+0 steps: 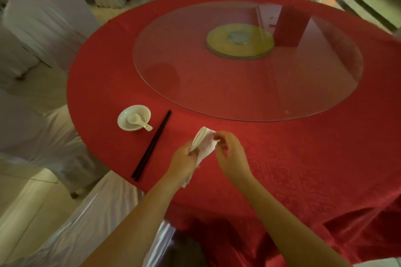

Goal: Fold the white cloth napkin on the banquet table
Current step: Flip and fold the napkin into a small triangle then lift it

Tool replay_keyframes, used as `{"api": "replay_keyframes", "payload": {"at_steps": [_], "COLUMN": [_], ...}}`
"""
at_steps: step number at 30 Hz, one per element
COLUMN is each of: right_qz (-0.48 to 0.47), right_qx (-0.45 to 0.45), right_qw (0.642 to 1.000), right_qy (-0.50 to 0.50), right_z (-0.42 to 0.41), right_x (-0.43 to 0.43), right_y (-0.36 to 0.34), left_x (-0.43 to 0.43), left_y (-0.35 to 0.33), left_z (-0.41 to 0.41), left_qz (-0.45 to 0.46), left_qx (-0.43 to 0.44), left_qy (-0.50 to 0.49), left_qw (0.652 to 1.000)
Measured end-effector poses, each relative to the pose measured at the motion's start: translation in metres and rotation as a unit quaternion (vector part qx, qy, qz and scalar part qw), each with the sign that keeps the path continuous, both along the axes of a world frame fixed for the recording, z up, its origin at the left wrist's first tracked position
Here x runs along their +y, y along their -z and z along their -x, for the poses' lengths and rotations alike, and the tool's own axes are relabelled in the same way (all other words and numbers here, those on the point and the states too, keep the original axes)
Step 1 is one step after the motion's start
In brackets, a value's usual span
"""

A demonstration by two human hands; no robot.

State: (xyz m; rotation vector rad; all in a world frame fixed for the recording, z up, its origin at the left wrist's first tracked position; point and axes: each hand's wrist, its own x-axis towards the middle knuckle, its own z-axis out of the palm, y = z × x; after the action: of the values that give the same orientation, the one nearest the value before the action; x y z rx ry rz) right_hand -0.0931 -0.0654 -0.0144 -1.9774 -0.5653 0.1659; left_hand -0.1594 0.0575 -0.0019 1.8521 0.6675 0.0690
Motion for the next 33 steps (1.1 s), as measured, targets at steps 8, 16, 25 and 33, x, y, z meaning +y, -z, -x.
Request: {"api": "replay_keyframes", "payload": {"at_steps": [8,16,25,33], "right_qz": [0.187,0.182,0.278,0.364], "right_qx": [-0.066,-0.06,-0.021,-0.067], "right_qw": [0.962,0.941,0.924,0.913], "right_qy": [-0.186,-0.28,-0.261,-0.172], "right_z": [-0.058,-0.062,-0.069,-0.063], "right_x": [0.058,0.111,0.14,0.139], "right_y": [0.005,0.018,0.043,0.047], "left_x": [0.037,0.077,0.095,0.093], "left_y": [0.034,0.054,0.088,0.099], "left_z": [0.012,0.01,0.014,0.039], "left_qz": [-0.109,-0.153,-0.157,-0.218], "left_qx": [-0.112,-0.154,-0.049,-0.026], "left_qy": [0.006,0.023,-0.042,-0.071], "left_qw": [0.988,0.976,0.985,0.973]}}
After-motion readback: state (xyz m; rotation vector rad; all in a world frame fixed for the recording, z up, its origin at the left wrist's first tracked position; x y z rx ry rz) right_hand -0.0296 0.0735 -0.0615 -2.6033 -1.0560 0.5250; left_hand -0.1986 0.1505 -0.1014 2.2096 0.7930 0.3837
